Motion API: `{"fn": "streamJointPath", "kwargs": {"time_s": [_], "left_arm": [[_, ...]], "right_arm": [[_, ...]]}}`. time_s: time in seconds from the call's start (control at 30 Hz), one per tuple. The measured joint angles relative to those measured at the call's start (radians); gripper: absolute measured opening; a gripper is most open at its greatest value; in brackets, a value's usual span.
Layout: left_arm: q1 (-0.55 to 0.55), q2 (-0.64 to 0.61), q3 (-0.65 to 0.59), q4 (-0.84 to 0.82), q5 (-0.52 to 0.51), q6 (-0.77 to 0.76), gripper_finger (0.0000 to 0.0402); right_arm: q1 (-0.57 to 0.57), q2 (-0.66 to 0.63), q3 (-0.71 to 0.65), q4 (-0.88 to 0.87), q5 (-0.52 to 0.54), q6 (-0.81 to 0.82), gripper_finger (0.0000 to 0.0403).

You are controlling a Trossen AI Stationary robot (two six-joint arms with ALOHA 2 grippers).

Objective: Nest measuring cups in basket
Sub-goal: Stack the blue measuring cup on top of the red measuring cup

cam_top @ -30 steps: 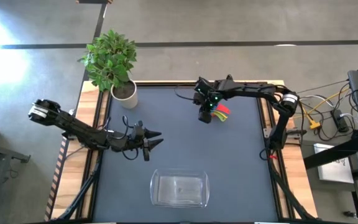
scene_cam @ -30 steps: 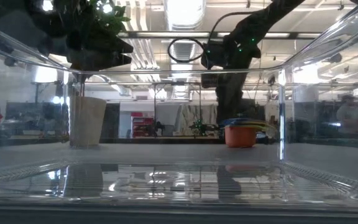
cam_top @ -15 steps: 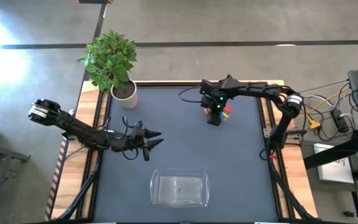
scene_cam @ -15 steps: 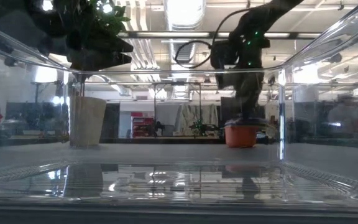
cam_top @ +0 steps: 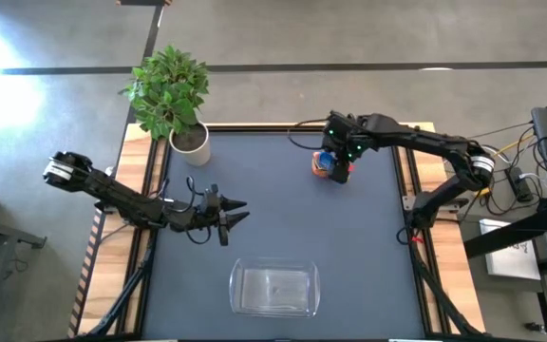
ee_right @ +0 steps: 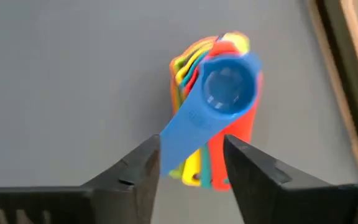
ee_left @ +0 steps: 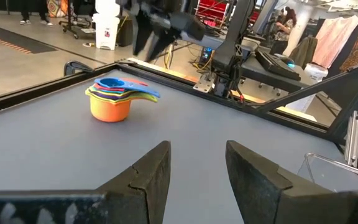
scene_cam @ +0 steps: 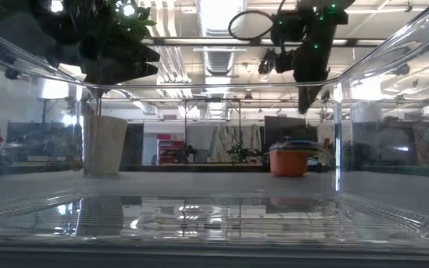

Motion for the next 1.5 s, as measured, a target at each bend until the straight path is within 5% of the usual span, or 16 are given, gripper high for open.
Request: {"fn": "streamJointPath", "kwargs": {"time_s": [0.5,0.8,1.03,1.5], "left_arm": [[0.0,0.0,0.0,0.004,0.001,0.003,0.0137],[0.0,0.0,0.0,0.004,0.001,0.003,0.0137],[0.0,0.0,0.0,0.004,0.001,0.006,0.0137],[0.0,0.0,0.0,0.003,0.001,0.008,0.0137]], "right_arm": [[-0.003,0.005,-0.108,0.038,0.105,0.058,0.0393],[-0.003,0.005,-0.165,0.165,0.098,0.112,0.04],[-0.001,0.008,-0.216,0.206,0.232,0.119,0.04],[0.007,0.006,-0.195,0.22,0.163,0.191,0.04]]}}
